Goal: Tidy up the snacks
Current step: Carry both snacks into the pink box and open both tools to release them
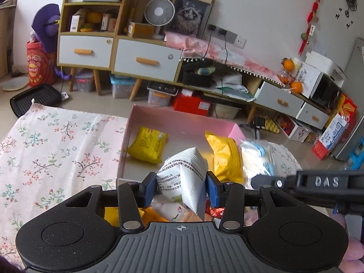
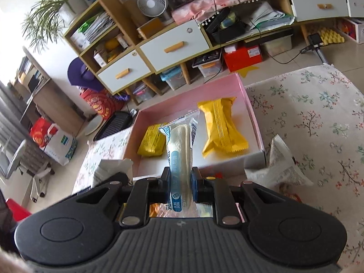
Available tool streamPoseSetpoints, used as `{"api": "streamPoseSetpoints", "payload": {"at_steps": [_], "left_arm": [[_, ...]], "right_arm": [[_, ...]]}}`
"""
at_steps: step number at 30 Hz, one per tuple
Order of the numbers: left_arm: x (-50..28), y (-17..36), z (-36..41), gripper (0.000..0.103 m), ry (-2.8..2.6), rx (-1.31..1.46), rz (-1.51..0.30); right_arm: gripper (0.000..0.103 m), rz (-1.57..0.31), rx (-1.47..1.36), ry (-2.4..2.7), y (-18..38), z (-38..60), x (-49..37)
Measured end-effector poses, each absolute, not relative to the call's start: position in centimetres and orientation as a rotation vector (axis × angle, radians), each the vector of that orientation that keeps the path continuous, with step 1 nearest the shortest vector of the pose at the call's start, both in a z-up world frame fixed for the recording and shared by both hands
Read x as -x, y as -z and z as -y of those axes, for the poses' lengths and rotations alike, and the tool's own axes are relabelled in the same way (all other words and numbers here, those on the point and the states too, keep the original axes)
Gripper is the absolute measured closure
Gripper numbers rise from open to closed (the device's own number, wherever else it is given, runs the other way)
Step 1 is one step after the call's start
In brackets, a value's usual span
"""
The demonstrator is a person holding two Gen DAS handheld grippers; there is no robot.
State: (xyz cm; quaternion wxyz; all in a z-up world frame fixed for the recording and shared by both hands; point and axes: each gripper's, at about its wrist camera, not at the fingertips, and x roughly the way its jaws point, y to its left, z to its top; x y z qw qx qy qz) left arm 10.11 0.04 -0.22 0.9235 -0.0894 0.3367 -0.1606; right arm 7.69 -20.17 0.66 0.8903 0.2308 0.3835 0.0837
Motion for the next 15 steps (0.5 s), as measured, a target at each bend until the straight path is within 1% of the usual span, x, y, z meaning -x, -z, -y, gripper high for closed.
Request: {"api": "streamPoseSetpoints", "payload": {"at_steps": [3, 6, 10, 15], "left_arm": [[-11.2, 0.5, 0.7, 0.06, 0.327, 0.162, -0.704], [-12.3, 0.5, 1.5, 0.06, 0.317, 0.075, -0.682], [-14.1, 0.6, 2.4, 0.06, 0.317, -0.01, -0.672], [-15.6, 1.8, 3.6, 0.06, 0.351, -0.094, -0.675]], "right_arm": [[0.087, -0.796, -0.508, -0.172, -0.6, 20.6, -8.5], [0.087, -0.765, -0.512, -0.163, -0.8, 20.9, -9.7], [0.087, -0.746, -0.457, -0.158, -0.6, 21.1, -11.2], [0.087, -0.743, -0.456, -0.189, 0.4, 20.8, -12.9]]}}
